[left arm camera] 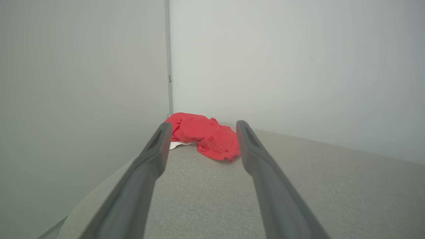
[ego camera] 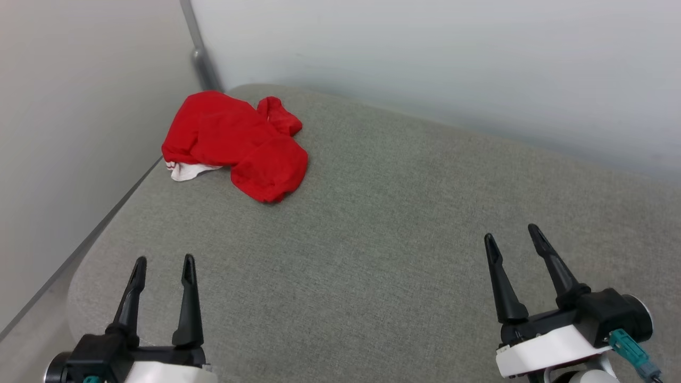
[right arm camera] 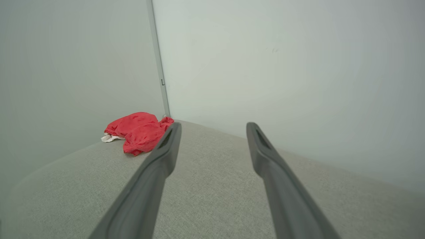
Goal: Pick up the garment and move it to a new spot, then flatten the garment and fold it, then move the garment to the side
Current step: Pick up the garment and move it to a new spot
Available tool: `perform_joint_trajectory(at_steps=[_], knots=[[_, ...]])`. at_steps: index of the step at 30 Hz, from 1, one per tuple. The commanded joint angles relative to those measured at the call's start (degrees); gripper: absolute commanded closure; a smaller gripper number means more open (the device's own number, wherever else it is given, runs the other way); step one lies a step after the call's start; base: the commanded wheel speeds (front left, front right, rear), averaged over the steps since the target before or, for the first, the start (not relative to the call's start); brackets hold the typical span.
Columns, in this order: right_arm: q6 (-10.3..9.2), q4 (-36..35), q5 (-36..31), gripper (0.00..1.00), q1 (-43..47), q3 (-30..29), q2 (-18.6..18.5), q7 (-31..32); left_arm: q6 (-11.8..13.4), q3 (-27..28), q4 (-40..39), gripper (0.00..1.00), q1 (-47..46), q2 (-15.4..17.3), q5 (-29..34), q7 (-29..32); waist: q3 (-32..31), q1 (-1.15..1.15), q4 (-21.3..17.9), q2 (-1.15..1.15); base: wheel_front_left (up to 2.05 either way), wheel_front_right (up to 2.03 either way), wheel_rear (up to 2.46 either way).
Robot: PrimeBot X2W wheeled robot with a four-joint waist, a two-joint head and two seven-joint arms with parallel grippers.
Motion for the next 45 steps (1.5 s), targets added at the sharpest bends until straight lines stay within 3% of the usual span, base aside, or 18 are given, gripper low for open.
perform_joint_trajectory(at_steps=[1,6,10,13,14,17,22,25,31,37,45], knots=[[-0.02,-0.5,-1.2,0.0,-1.1,-0.8,-0.1,-0.1,-0.4,-0.4,0.3,0.0,-2.4,-0.2,-0.9,-0.1,3.5,0.0,-0.8,0.0,0.0,0.0,0.0],[-0.02,-1.8,-4.6,0.0,-3.1,-1.7,-0.1,-0.1,-1.1,0.8,4.9,0.0,-8.9,0.2,-2.5,-0.1,9.7,0.0,-2.2,0.0,0.0,0.0,0.0],[-0.02,-2.7,-7.4,0.0,-5.2,-2.4,-0.1,-0.1,-1.3,0.8,10.0,0.0,-16.3,4.0,-3.7,-0.1,14.7,0.0,-4.1,0.0,0.0,0.0,0.0],[-0.02,-4.0,-8.8,0.0,-6.6,-3.5,-0.1,-0.1,-1.3,-0.7,14.5,0.0,-22.5,8.9,-6.3,-0.1,18.0,0.0,-5.6,0.0,0.0,0.0,0.0],[-0.02,-4.0,-8.8,0.0,-6.6,-3.5,-0.1,-0.1,-1.3,-0.7,14.5,0.0,-22.5,8.9,-6.3,-0.1,18.0,0.0,-5.6,0.0,0.0,0.0,0.0],[-0.02,-5.8,-10.5,0.0,-8.2,-3.6,-0.1,-0.1,-1.4,-2.3,19.9,0.0,-29.6,15.5,-10.3,1.0,21.6,0.0,-7.3,0.0,0.0,0.0,0.0],[-0.02,-7.9,-13.2,0.0,-10.1,-4.4,-0.1,-0.1,-1.4,-9.0,27.5,0.0,-42.3,28.2,-19.5,9.3,26.9,0.0,-9.7,0.0,0.0,0.0,0.0],[-0.02,-8.9,-13.4,0.0,-11.1,-5.5,-0.1,-0.1,-1.4,-14.4,30.5,0.0,-48.3,35.0,-25.4,16.4,29.7,0.0,-11.3,0.0,0.0,0.0,0.0],[-0.02,-10.6,-13.7,0.0,-12.1,-5.7,-0.1,-0.1,-1.4,-22.8,32.8,0.0,-57.5,43.7,-42.4,35.4,34.4,0.0,-13.7,0.0,0.0,0.0,0.0],[-0.02,-11.4,-14.7,0.0,-12.5,-4.3,-0.1,-0.1,-1.4,-26.2,36.4,0.0,-63.3,47.9,-51.7,46.2,38.5,0.0,-16.3,0.0,0.0,0.0,0.0],[-0.05,-11.7,-14.4,0.0,-12.5,-5.2,-0.2,0.1,-1.4,-30.2,40.8,0.0,-66.4,47.8,-56.6,50.2,41.0,0.0,-18.4,0.0,0.0,0.0,0.0]])
